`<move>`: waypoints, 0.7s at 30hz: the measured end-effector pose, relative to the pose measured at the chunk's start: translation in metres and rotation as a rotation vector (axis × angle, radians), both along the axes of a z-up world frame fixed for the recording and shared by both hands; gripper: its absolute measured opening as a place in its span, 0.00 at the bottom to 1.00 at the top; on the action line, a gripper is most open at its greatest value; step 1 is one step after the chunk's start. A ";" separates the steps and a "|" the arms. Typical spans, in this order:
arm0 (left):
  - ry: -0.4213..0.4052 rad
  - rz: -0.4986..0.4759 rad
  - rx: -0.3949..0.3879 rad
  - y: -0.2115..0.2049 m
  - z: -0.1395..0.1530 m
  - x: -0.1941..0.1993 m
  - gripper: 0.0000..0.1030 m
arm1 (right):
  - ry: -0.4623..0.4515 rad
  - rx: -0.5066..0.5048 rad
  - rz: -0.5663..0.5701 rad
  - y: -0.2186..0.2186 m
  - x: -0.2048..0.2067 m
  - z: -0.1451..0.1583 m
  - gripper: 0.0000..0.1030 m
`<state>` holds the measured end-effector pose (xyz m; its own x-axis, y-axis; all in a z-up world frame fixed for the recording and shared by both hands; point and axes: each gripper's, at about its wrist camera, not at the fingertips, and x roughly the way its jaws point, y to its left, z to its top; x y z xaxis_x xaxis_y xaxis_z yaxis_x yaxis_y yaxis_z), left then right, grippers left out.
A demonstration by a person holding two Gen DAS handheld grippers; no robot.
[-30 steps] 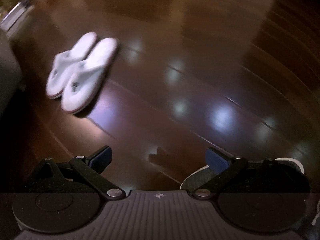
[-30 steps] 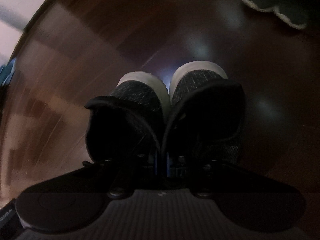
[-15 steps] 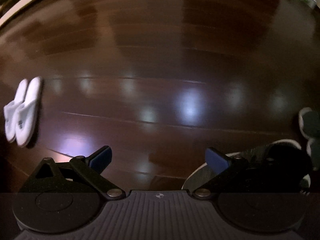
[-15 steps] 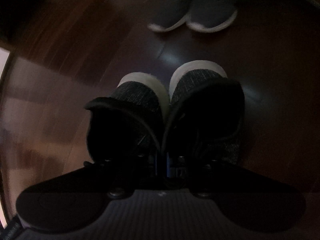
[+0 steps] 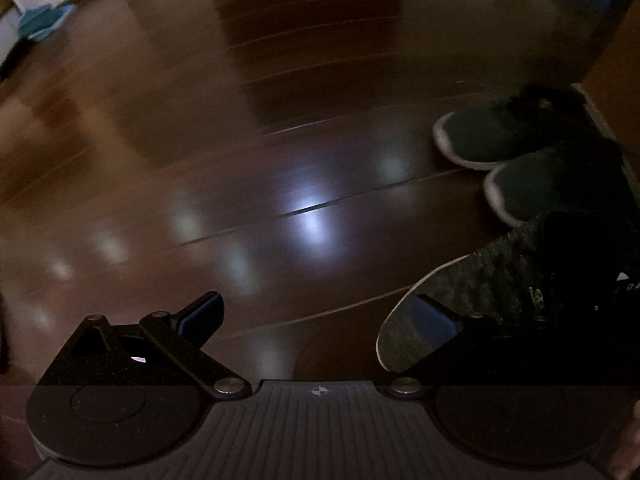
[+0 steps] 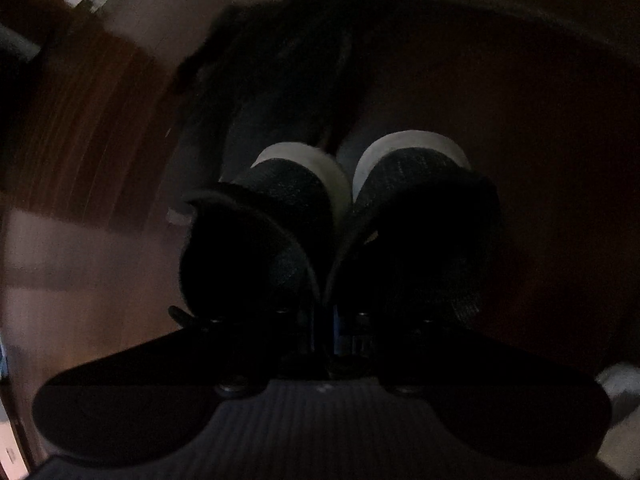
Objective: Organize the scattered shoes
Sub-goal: 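Carry the black sneaker pair away from the slippers with the right gripper, then lower the black sneaker pair beside the sneaker row along the wall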
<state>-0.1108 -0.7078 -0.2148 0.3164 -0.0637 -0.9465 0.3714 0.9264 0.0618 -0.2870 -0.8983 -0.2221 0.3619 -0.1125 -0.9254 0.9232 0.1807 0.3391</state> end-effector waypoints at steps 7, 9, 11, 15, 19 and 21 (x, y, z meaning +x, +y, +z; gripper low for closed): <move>-0.003 0.008 -0.036 -0.055 -0.006 0.001 0.98 | -0.002 -0.009 -0.057 -0.065 -0.024 -0.011 0.09; -0.002 0.000 -0.048 -0.071 -0.007 -0.002 0.98 | -0.002 -0.007 -0.065 -0.077 -0.026 -0.015 0.09; -0.002 -0.008 -0.052 -0.080 -0.005 -0.004 0.98 | -0.006 -0.006 -0.070 -0.093 -0.029 -0.023 0.09; 0.007 -0.021 -0.057 -0.096 -0.006 -0.008 0.98 | -0.009 -0.010 -0.071 -0.107 -0.033 -0.025 0.09; 0.018 -0.020 -0.059 -0.107 -0.011 -0.010 0.98 | -0.008 -0.015 -0.081 -0.112 -0.043 -0.017 0.09; 0.024 -0.014 -0.061 -0.106 -0.009 -0.010 0.98 | -0.009 -0.019 -0.085 -0.122 -0.044 -0.019 0.09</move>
